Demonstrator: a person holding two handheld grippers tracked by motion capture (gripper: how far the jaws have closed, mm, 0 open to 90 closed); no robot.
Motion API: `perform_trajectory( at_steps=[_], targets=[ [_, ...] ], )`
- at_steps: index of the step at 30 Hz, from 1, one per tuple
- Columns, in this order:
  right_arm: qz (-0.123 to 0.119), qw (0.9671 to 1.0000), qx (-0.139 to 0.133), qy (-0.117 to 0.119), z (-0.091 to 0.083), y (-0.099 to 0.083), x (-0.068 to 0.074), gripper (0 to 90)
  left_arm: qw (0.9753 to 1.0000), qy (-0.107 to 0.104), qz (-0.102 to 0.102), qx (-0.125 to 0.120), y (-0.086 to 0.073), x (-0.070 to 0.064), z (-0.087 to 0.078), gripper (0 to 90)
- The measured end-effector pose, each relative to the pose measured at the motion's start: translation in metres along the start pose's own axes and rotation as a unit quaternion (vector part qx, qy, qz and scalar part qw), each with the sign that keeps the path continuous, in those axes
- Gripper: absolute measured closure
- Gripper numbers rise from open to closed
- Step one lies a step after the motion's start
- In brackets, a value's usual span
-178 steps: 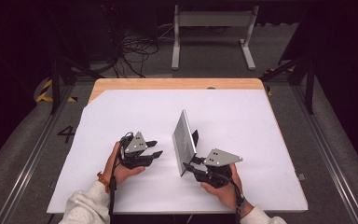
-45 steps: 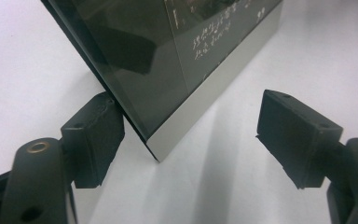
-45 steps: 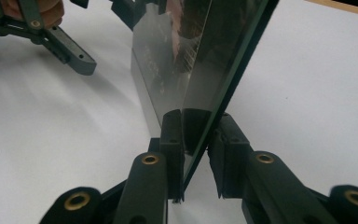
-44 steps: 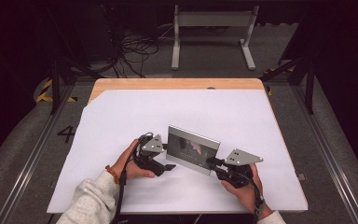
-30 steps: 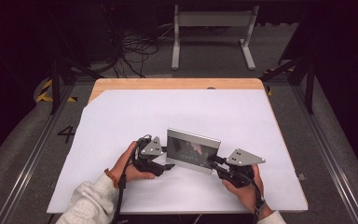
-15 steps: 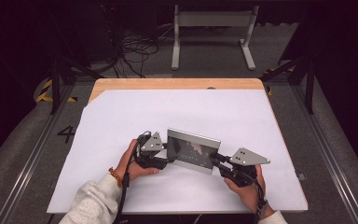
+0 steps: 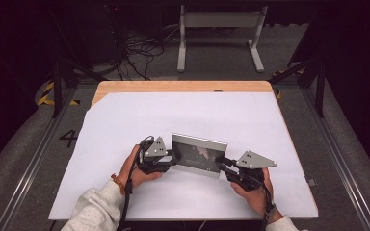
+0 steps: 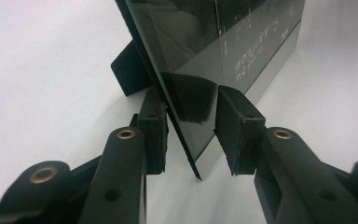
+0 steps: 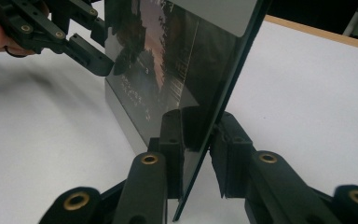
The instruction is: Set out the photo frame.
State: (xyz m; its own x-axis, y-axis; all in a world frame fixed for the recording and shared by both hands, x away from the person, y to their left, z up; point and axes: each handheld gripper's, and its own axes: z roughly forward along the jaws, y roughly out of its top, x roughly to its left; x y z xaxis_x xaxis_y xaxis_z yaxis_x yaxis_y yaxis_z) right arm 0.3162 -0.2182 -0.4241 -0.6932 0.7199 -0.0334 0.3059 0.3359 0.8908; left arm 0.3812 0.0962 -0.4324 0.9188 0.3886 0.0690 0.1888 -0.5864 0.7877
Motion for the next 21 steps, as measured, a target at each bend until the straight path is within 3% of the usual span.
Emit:
perform_trajectory(
  at_steps=[14,21],
  targets=[
    [-0.019,0.9998,0.003,0.006,0.014,0.007,-0.007,71.5,0.9994,0.035,-0.004,0.002,-0.007,-0.009,-0.007,68.1],
    [-0.022,0.9997,0.005,0.007,0.019,0.009,-0.008,69.7,0.9991,0.041,-0.011,0.001,-0.013,-0.011,-0.006,69.0]
  ],
)
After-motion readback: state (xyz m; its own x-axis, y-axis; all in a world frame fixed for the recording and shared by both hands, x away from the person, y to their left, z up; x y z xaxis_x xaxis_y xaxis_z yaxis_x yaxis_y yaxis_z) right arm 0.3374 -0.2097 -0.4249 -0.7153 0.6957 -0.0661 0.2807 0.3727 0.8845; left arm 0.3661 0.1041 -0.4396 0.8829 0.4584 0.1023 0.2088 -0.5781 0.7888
